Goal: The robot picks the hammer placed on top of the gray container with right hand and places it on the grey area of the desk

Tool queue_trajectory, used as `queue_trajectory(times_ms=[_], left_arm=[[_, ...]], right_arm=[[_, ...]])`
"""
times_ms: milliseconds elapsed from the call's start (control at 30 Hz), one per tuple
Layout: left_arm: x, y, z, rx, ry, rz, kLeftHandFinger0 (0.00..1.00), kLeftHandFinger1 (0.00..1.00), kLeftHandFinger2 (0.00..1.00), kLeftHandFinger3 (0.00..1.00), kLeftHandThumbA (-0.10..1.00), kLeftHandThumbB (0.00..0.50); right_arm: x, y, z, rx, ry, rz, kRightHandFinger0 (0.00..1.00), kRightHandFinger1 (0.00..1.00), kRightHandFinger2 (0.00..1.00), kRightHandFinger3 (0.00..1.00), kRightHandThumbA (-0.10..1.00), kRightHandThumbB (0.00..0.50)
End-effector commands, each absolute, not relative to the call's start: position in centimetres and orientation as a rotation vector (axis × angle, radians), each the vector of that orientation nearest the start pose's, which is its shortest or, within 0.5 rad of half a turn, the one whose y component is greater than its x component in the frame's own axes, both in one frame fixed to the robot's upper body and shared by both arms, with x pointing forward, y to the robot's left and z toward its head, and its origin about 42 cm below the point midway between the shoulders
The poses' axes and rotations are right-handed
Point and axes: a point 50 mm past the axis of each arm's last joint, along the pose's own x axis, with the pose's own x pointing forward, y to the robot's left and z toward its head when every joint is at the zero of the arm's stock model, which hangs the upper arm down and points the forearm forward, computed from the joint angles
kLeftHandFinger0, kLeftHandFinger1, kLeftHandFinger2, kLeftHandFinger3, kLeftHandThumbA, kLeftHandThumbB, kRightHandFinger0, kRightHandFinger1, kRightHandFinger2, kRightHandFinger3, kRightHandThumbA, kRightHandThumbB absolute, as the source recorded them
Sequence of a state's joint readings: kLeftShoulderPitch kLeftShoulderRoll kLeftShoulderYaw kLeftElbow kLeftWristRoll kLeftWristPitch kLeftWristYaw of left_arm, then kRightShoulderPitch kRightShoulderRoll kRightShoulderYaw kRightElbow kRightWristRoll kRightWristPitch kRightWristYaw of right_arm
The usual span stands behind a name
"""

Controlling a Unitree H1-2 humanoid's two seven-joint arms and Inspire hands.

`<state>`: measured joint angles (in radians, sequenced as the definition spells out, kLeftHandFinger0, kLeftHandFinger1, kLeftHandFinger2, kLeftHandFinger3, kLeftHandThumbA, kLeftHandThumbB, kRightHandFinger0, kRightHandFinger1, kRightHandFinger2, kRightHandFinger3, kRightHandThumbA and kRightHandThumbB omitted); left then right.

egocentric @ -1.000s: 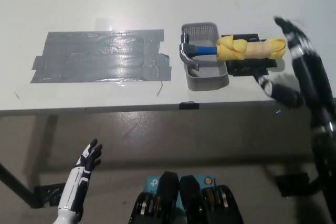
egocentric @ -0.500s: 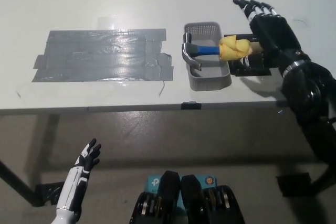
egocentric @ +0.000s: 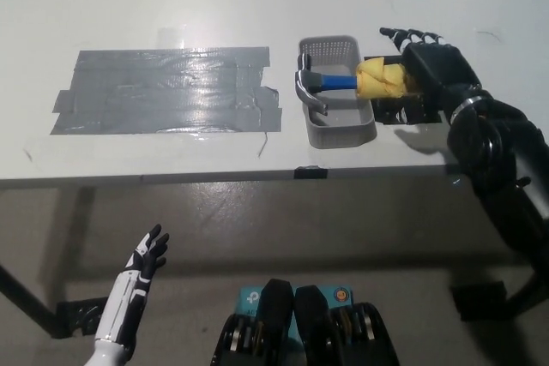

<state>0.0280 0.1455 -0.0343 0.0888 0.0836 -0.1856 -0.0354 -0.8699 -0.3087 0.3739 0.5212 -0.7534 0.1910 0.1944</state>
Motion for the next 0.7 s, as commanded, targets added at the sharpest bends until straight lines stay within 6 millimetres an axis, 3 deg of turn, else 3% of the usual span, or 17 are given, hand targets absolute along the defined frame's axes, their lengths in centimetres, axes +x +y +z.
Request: queue_trajectory(times_ms=[0, 167, 333, 667], left_arm=[[27.4, 25.1, 9.0, 0.260, -0.130, -0.107, 1.00, 1.00, 1.00, 1.00, 1.00, 0.110], [27.6, 25.1, 9.0, 0.269, -0.138, -0.108, 1.00, 1.00, 1.00, 1.00, 1.00, 0.119], [27.6, 24.9, 9.2, 0.272, -0.139, -0.116, 1.00, 1.00, 1.00, 1.00, 1.00, 0.118], [27.9, 24.9, 9.6, 0.274, -0.148, -0.110, 1.00, 1.00, 1.00, 1.00, 1.00, 0.118]], right_arm=[[53.5, -17.8, 31.0, -1.324, -0.166, 0.193, 1.00, 1.00, 1.00, 1.00, 1.00, 0.449], [54.0, -17.3, 31.3, -1.319, -0.158, 0.192, 1.00, 1.00, 1.00, 1.00, 1.00, 0.469], [54.4, -16.6, 31.3, -1.302, -0.161, 0.197, 1.00, 1.00, 1.00, 1.00, 1.00, 0.431], [55.3, -16.1, 30.5, -1.302, -0.119, 0.206, 1.00, 1.00, 1.00, 1.00, 1.00, 0.424]])
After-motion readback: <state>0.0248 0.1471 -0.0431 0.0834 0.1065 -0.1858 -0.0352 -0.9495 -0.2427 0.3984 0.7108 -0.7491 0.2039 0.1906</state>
